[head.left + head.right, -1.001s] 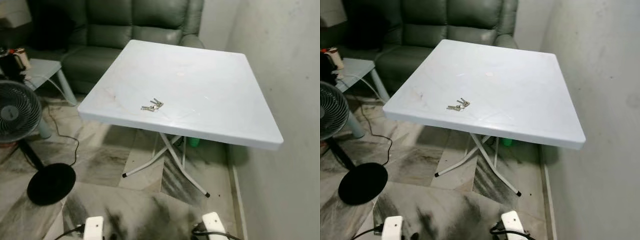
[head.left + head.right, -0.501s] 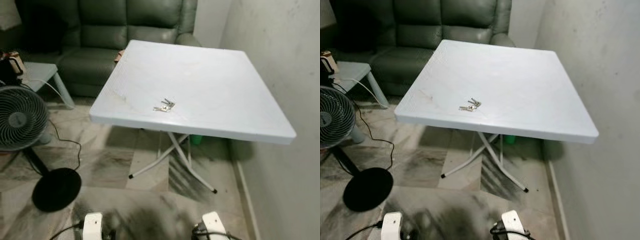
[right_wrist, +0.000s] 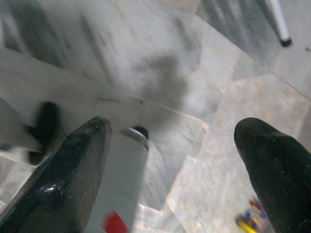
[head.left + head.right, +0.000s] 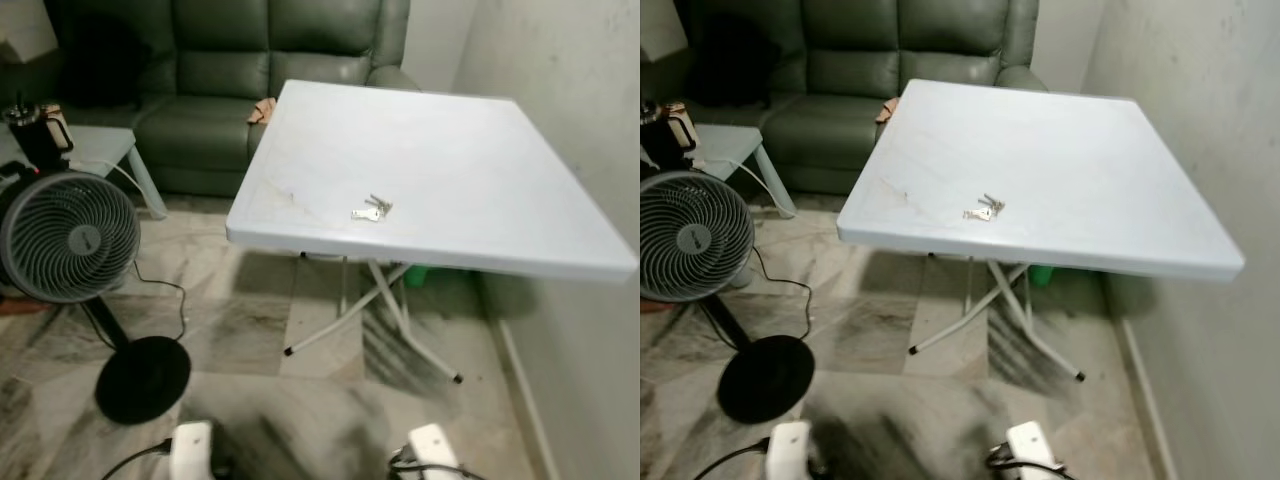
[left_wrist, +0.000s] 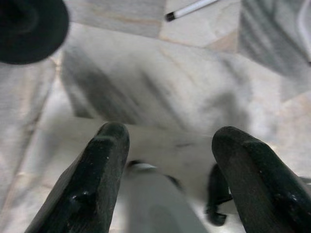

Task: Hang keys on a hook

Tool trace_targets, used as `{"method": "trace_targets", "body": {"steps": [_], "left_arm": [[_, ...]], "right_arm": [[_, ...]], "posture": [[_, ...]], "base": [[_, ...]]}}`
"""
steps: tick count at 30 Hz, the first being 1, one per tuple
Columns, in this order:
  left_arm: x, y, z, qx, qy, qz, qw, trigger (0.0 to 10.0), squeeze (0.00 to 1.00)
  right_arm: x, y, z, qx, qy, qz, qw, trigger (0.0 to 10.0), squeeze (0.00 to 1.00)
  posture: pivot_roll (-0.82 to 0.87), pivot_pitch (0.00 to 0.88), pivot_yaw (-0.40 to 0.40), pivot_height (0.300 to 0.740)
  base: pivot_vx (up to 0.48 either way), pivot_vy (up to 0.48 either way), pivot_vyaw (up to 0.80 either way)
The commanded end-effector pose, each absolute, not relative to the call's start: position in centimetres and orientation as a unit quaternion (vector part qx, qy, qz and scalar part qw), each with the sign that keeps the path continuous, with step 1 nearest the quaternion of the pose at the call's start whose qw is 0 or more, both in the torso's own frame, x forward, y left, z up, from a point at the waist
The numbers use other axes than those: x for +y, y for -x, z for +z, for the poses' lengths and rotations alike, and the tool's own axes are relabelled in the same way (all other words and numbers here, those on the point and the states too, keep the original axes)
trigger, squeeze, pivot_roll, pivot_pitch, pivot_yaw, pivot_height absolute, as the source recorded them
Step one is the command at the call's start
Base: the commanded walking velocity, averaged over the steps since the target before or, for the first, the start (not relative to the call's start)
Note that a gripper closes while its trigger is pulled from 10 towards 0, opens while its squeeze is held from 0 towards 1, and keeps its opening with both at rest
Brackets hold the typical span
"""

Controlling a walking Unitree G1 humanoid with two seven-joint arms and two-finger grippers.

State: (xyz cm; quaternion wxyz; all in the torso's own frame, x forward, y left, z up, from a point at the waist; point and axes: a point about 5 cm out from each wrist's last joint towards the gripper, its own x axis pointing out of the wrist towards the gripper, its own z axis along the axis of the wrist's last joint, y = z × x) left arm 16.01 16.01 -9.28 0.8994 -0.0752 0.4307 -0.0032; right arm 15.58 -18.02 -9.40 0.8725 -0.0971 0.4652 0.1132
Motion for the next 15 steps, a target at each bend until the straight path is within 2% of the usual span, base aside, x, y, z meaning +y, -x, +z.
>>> {"method": "trace_targets", "body": {"steps": [1,11,15], "left_arm": [[16.96,-15.87,-9.27,0.432,0.065,0.003,0.900,10.0,0.00],[16.93,-16.17,-9.14,0.427,0.062,0.004,0.902,10.0,0.00],[16.67,-16.67,-8.92,0.420,0.045,-0.007,0.907,10.0,0.00]], "right_arm": [[-17.21,-16.19,-9.22,0.457,0.089,0.120,0.877,10.0,0.00],[-17.27,-16.16,-9.22,0.456,0.091,0.122,0.877,10.0,0.00],[-17.30,-16.19,-9.20,0.455,0.093,0.122,0.877,10.0,0.00]], "posture": [[-0.08,0.000,-0.041,0.724],[-0.08,0.000,-0.043,0.724],[-0.08,0.000,-0.046,0.724]], "base": [[0.000,0.442,0.00],[0.000,0.414,0.00],[0.000,0.000,0.00]]}}
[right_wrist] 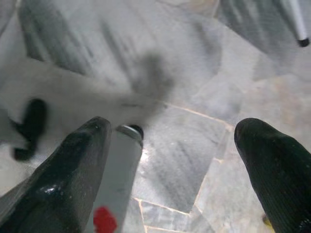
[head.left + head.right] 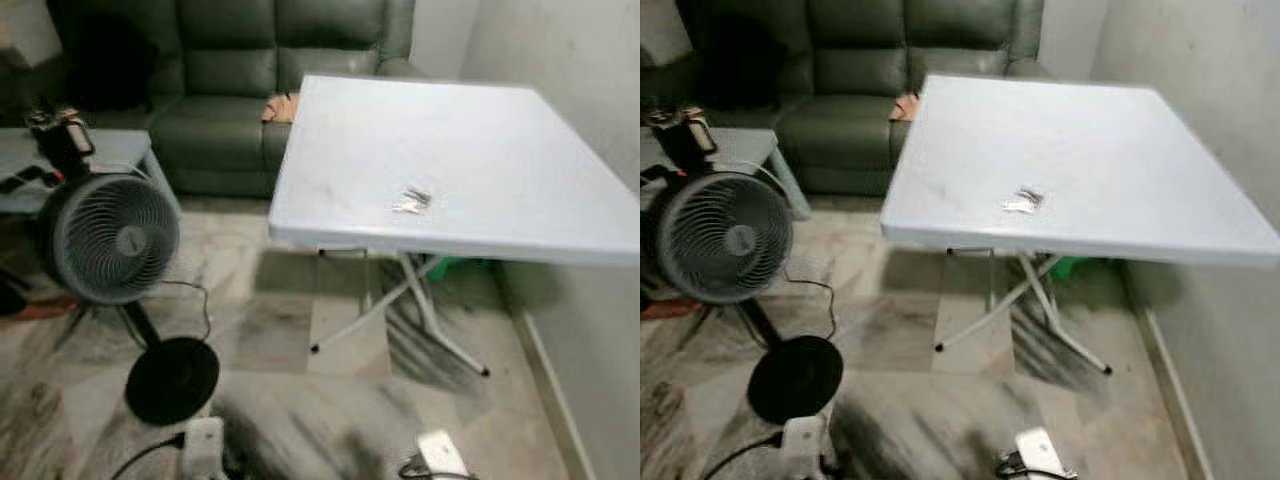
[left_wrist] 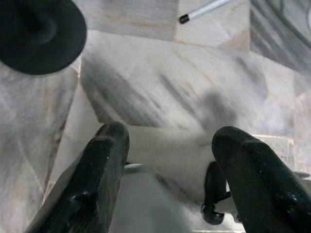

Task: Hang keys on a hook

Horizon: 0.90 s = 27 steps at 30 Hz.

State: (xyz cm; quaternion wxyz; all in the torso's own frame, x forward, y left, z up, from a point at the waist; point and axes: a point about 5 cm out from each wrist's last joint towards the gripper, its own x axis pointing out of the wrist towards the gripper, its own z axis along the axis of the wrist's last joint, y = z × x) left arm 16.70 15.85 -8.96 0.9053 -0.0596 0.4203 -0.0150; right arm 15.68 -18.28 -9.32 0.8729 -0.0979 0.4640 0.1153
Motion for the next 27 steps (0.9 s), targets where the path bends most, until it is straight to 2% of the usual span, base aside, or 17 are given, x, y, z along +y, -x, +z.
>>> {"method": "trace_targets", "body": {"steps": [1,5,7,11,15,21,22,24,25,27], "left_arm": [[16.6,-16.9,-8.8,0.416,0.044,-0.010,0.908,10.0,0.00],[15.9,-18.0,-8.2,0.391,0.042,-0.027,0.919,10.0,0.00],[15.1,-19.7,-7.3,0.354,0.031,-0.047,0.933,10.0,0.00],[14.9,-20.8,-6.5,0.328,0.029,-0.051,0.943,10.0,0.00],[14.6,-23.7,-4.3,0.254,0.037,-0.053,0.965,10.0,0.00],[14.8,-25.2,-2.7,0.201,0.034,-0.054,0.977,10.0,0.00],[15.2,-26.2,-1.6,0.166,0.044,-0.043,0.984,10.0,0.00],[15.2,-26.4,-1.4,0.160,0.047,-0.039,0.985,10.0,0.00],[15.3,-27.6,0.1,0.122,0.049,-0.035,0.991,10.0,0.00],[15.3,-28.1,0.8,0.105,0.047,-0.036,0.993,10.0,0.00]], "right_arm": [[-17.3,-16.2,-9.2,0.455,0.094,0.123,0.877,10.0,0.00],[-17.2,-16.6,-8.9,0.441,0.106,0.136,0.881,10.0,0.00],[-17.0,-17.9,-8.3,0.411,0.095,0.136,0.896,10.0,0.00],[-17.0,-18.8,-7.7,0.390,0.087,0.130,0.908,10.0,0.00],[-16.9,-21.2,-6.2,0.334,0.076,0.128,0.931,10.0,0.00],[-16.9,-22.7,-5.0,0.294,0.069,0.123,0.945,10.0,0.00],[-16.8,-23.9,-4.0,0.262,0.044,0.114,0.957,10.0,0.00],[-16.8,-24.2,-3.8,0.255,0.038,0.112,0.960,10.0,0.00],[-16.4,-25.6,-2.5,0.217,0.004,0.110,0.970,10.0,0.00],[-16.1,-26.2,-1.9,0.198,-0.006,0.114,0.974,10.0,0.00]], "posture": [[-0.08,0.000,-0.046,0.724],[-0.08,0.000,-0.045,0.724],[-0.08,0.000,-0.041,0.724],[-0.08,0.000,-0.037,0.724],[-0.09,0.000,-0.029,0.724],[-0.09,0.000,-0.027,0.724],[-0.09,0.000,-0.031,0.724],[-0.09,0.000,-0.031,0.724],[-0.07,0.000,-0.038,0.724],[-0.07,0.000,-0.038,0.724]], "base": [[0.000,0.000,0.00],[0.000,0.000,0.00],[0.000,0.000,0.00],[0.000,0.000,0.00],[0.000,0.000,0.00],[0.000,0.000,0.00],[0.000,0.000,0.00],[0.000,0.000,0.00],[0.000,0.000,0.00],[0.000,0.000,0.00]]}}
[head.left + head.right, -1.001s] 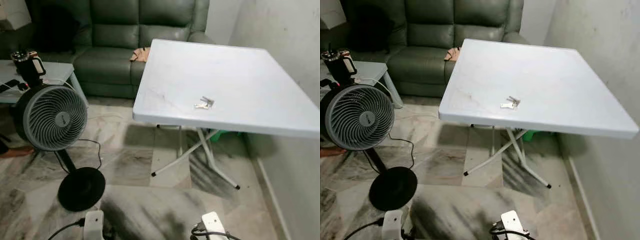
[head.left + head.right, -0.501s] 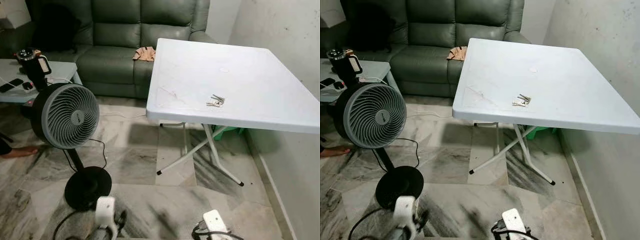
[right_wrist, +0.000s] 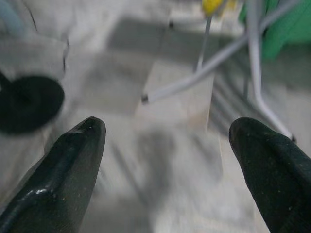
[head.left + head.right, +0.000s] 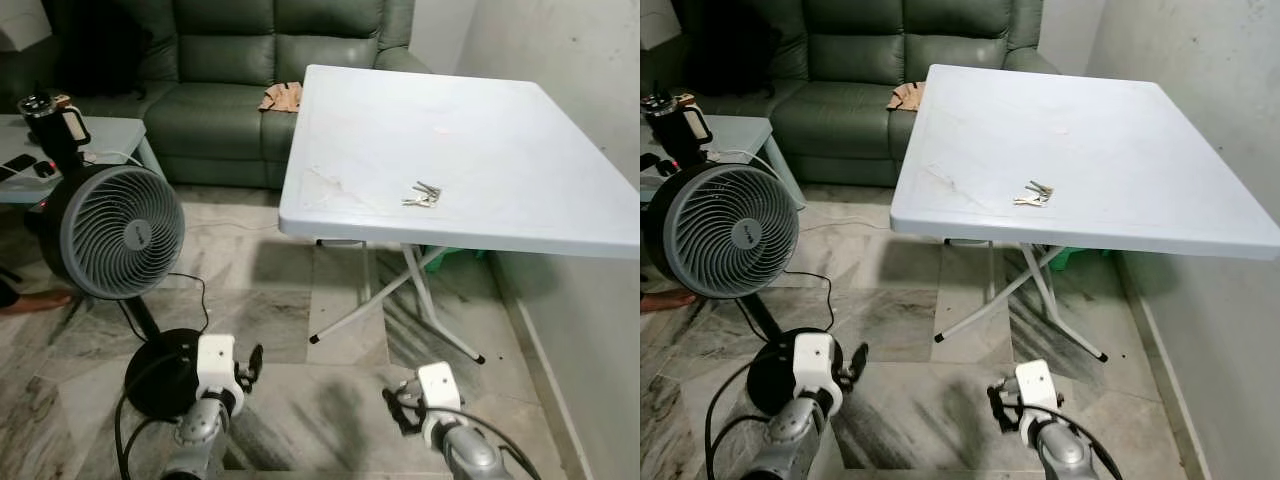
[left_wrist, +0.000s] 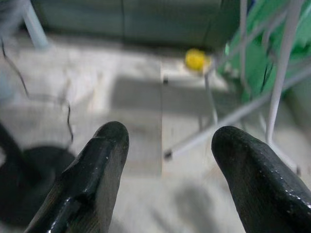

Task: Hang keys on a hook

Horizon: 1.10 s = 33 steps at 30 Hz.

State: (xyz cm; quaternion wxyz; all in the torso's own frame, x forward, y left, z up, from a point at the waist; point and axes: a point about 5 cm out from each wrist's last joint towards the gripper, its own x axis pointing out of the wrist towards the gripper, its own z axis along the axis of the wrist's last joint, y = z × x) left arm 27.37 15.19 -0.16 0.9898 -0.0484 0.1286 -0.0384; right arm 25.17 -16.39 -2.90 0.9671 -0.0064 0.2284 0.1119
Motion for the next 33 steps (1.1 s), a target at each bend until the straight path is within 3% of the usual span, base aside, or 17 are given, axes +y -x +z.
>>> {"method": "trace_targets", "body": {"steps": [1,6,17,21,24,33], "left_arm": [[15.3,-28.4,1.2,0.096,0.046,-0.037,0.994,10.0,0.00],[16.4,-29.6,4.1,0.032,0.038,-0.024,0.998,10.0,0.00],[18.1,-28.9,9.0,-0.067,0.044,-0.013,0.997,10.0,0.00],[18.2,-27.7,10.8,-0.085,0.067,-0.021,0.994,10.0,0.00],[18.3,-26.8,12.2,-0.090,0.076,-0.019,0.993,10.0,0.00],[18.3,-25.6,12.7,-0.068,0.052,-0.037,0.996,10.0,0.00]], "right_arm": [[-15.9,-26.6,-1.5,0.186,-0.012,0.117,0.976,10.0,0.00],[-15.1,-28.9,1.4,0.109,-0.021,0.133,0.985,10.0,0.00],[-14.7,-30.6,6.0,0.009,0.007,0.124,0.992,10.0,0.00],[-14.2,-30.4,8.0,-0.036,-0.022,0.145,0.989,10.0,0.00],[-14.2,-30.0,10.3,-0.091,0.002,0.132,0.987,10.0,0.00],[-14.2,-28.6,10.8,-0.082,-0.014,0.142,0.986,10.0,0.00]], "posture": [[-0.07,0.000,-0.038,0.724],[-0.07,0.000,-0.040,0.724],[-0.09,0.000,-0.037,0.724],[-0.10,0.000,-0.030,0.724],[-0.10,0.000,-0.028,0.724],[-0.11,0.000,-0.027,0.724]], "base": [[0.000,0.000,0.00],[0.000,0.000,0.00],[0.000,0.000,0.00],[0.000,0.000,0.00],[0.000,0.000,0.00],[0.000,0.000,0.00]]}}
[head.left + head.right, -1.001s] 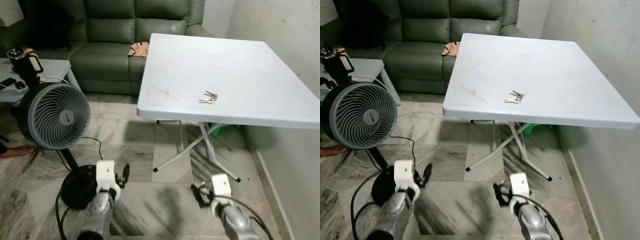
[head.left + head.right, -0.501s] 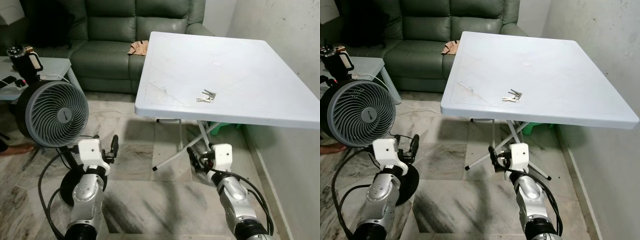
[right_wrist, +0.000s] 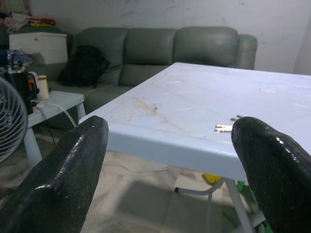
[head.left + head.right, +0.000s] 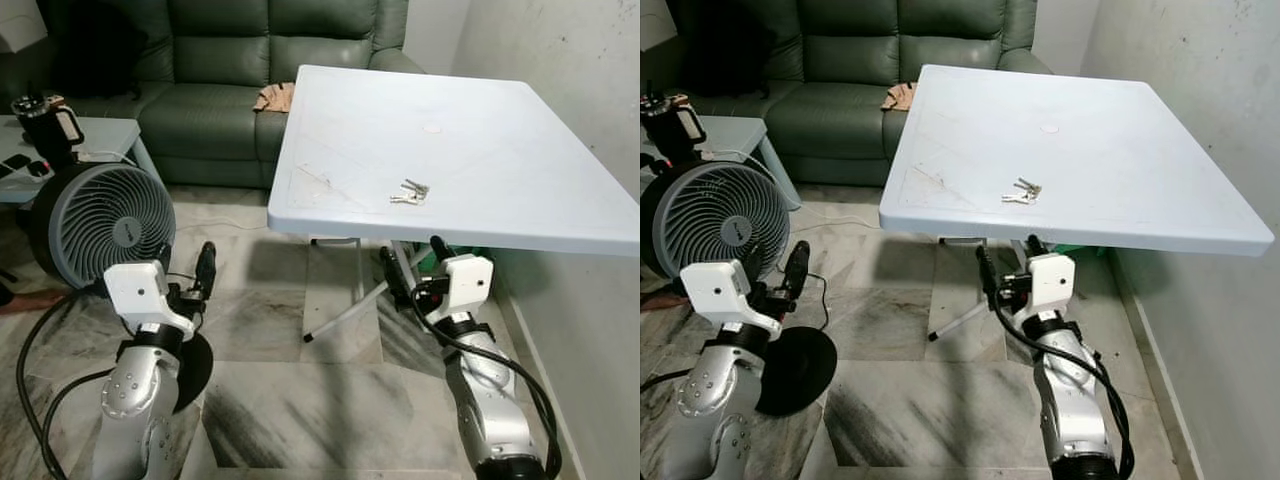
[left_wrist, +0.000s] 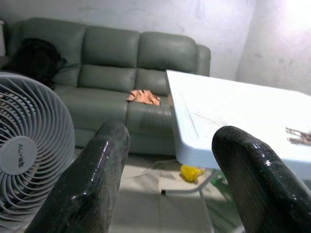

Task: Hang keys on a hook

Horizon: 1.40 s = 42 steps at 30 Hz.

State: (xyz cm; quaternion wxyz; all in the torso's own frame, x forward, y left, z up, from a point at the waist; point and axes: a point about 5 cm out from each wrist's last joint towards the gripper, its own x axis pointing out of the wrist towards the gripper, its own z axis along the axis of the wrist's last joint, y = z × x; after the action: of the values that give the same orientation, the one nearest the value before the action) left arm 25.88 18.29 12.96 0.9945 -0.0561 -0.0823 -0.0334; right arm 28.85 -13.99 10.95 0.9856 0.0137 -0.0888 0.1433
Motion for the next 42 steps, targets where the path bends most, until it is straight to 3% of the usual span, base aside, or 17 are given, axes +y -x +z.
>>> {"method": "trace_targets", "body": {"steps": [1,6,17,42], "left_arm": [[18.35,-25.55,12.56,-0.064,0.054,-0.037,0.996,10.0,0.00],[17.70,-25.08,11.66,-0.043,0.020,-0.047,0.998,10.0,0.00],[18.00,-25.25,12.04,-0.033,0.038,-0.047,0.998,10.0,0.00],[17.73,-25.43,12.40,-0.023,0.045,-0.050,0.997,10.0,0.00]], "right_arm": [[-14.27,-28.47,10.65,-0.079,-0.015,0.142,0.987,10.0,0.00],[-14.45,-28.19,10.39,-0.063,-0.019,0.146,0.987,10.0,0.00],[-13.75,-28.27,11.15,-0.064,-0.021,0.158,0.985,10.0,0.00],[-13.57,-28.32,11.22,-0.059,-0.019,0.158,0.986,10.0,0.00]], "posture": [[-0.11,0.000,-0.027,0.724],[-0.11,0.000,-0.037,0.724],[-0.09,0.000,-0.040,0.724],[-0.09,0.000,-0.033,0.724]], "base": [[0.000,0.000,0.00],[0.000,0.000,0.00],[0.000,0.000,0.00],[0.363,0.000,0.00]]}}
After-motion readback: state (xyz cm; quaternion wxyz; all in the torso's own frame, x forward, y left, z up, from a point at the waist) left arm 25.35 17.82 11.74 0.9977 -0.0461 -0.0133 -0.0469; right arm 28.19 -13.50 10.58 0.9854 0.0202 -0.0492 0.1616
